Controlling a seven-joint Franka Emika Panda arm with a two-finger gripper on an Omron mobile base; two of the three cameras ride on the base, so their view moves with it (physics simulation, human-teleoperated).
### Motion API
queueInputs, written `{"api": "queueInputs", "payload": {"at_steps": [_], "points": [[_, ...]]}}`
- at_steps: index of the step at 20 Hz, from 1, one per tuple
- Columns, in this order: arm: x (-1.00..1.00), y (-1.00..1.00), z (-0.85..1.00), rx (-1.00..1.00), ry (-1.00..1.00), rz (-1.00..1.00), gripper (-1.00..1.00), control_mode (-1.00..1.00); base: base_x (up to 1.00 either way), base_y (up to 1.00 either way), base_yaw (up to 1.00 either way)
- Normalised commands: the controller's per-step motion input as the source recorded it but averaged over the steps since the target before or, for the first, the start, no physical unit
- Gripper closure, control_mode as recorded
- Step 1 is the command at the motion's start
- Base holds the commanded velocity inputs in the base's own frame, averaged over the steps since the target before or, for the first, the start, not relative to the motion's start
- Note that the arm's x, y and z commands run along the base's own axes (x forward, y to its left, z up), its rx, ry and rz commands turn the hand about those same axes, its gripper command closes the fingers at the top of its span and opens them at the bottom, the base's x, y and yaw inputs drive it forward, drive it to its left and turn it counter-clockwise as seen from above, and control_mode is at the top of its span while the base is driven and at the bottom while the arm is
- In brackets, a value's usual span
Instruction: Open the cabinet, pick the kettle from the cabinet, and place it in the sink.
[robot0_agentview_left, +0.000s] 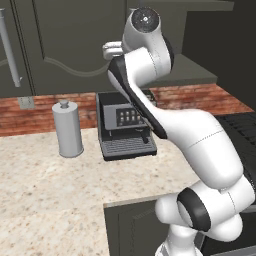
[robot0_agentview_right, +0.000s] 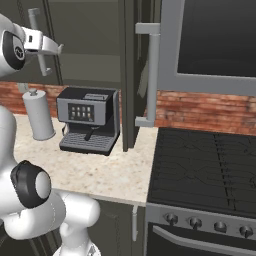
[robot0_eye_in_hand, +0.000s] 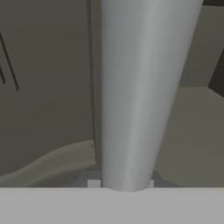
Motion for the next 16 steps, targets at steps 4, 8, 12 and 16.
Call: {"api": "queueInputs", "payload": {"at_steps": [4, 8, 12, 16], "points": [[-0.36, 0.36, -0.12, 0.03, 0.00, 0.00, 1.00, -1.00, 0.00, 0.00, 0.00], [-0.42, 0.39, -0.11, 0.02, -0.01, 0.00, 1.00, -1.00, 0.00, 0.00, 0.00], [-0.45, 0.44, -0.11, 0.00, -0.03, 0.00, 1.00, -1.00, 0.00, 0.00, 0.00], [-0.46, 0.47, -0.10, 0.00, -0.01, 0.00, 1.00, -1.00, 0.00, 0.00, 0.00]]}}
